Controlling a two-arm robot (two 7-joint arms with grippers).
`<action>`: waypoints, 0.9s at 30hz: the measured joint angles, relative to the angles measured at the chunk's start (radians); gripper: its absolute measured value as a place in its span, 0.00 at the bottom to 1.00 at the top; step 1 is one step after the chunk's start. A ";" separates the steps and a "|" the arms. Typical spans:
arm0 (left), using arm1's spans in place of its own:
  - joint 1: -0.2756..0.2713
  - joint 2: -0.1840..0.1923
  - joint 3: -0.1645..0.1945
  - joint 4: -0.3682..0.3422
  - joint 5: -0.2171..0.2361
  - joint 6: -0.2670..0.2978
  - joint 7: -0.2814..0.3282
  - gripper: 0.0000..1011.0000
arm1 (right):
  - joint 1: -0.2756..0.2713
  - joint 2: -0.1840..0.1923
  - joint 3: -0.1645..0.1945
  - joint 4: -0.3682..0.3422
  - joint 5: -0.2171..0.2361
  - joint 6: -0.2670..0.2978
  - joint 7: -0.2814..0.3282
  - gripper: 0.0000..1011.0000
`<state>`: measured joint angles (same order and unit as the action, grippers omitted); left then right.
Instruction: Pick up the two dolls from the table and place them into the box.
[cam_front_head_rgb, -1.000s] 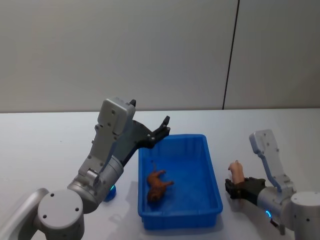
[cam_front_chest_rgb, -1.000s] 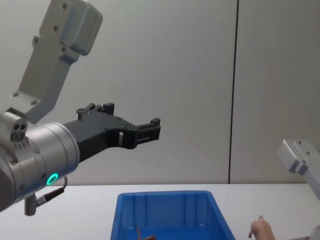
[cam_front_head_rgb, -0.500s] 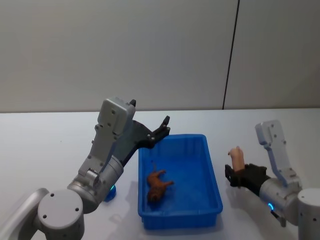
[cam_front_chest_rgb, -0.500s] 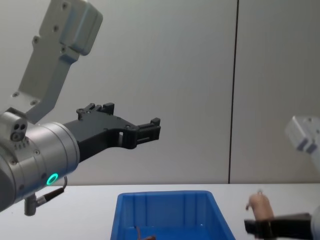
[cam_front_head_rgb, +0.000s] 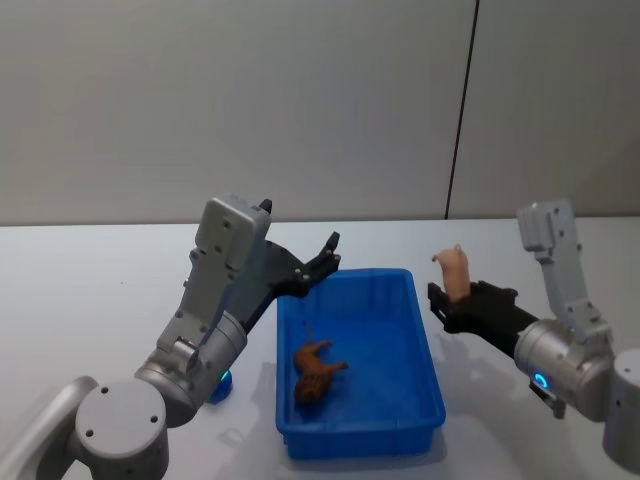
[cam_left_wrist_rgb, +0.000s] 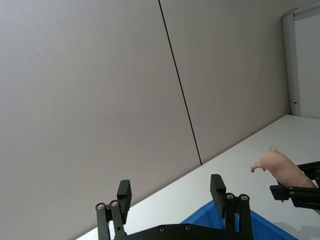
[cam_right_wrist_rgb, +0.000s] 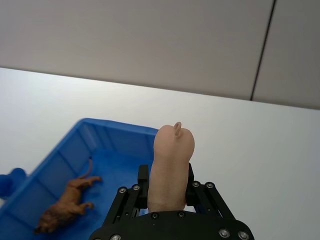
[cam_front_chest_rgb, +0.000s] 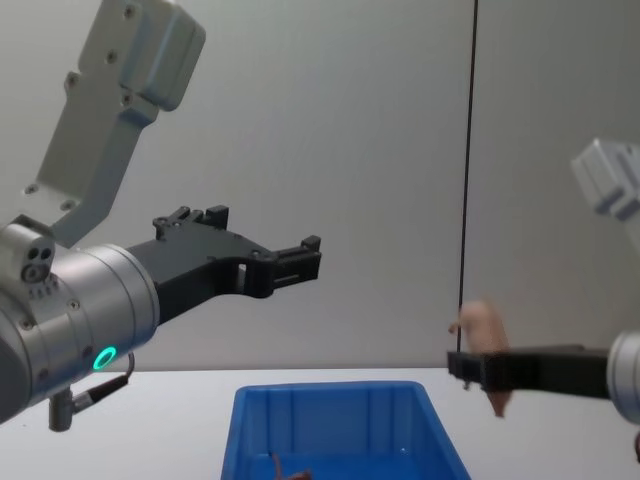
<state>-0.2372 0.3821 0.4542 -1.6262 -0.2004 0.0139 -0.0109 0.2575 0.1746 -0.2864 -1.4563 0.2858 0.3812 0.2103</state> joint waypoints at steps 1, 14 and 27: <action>0.000 0.000 0.000 0.000 0.000 0.000 0.000 0.99 | 0.002 0.000 0.000 -0.002 0.003 0.000 0.008 0.37; 0.000 0.000 0.000 0.000 0.000 0.000 0.000 0.99 | 0.054 -0.006 -0.001 0.004 0.053 0.082 0.177 0.37; 0.000 0.000 0.000 0.000 0.000 0.000 0.000 0.99 | 0.118 -0.022 -0.019 0.064 0.064 0.225 0.315 0.66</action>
<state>-0.2372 0.3821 0.4542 -1.6262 -0.2004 0.0139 -0.0109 0.3753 0.1530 -0.3049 -1.3921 0.3502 0.6065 0.5253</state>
